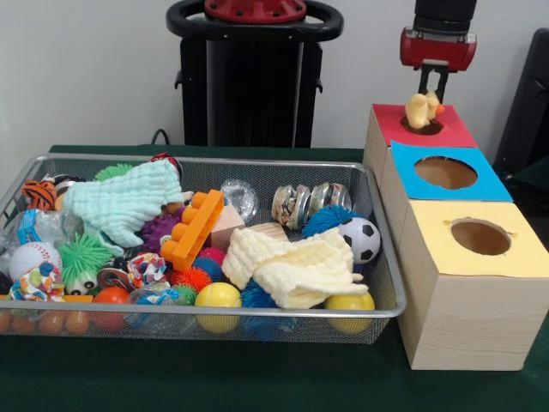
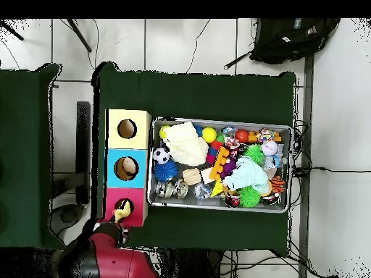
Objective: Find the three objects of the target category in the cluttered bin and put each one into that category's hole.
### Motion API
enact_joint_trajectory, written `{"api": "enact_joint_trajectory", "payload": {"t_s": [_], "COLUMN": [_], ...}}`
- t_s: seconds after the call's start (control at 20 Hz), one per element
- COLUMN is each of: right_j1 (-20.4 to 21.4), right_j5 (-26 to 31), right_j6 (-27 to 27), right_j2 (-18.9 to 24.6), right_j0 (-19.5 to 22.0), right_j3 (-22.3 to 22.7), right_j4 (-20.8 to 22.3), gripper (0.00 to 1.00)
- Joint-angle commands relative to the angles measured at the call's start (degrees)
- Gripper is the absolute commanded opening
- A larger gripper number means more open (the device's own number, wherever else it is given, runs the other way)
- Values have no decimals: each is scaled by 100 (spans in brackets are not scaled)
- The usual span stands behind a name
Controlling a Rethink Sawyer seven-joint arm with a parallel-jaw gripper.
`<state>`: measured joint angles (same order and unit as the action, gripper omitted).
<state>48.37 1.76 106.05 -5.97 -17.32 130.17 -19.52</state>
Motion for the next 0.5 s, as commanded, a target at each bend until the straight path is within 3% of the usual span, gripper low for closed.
{"api": "enact_joint_trajectory", "payload": {"t_s": [0.05,0.5], "right_j1": [-204,-245], "right_j5": [-233,-183], "right_j6": [1650,1612], "right_j2": [604,585], "right_j0": [-8,-5], "right_j3": [214,163], "right_j4": [-308,-170], "gripper": [0,0]}}
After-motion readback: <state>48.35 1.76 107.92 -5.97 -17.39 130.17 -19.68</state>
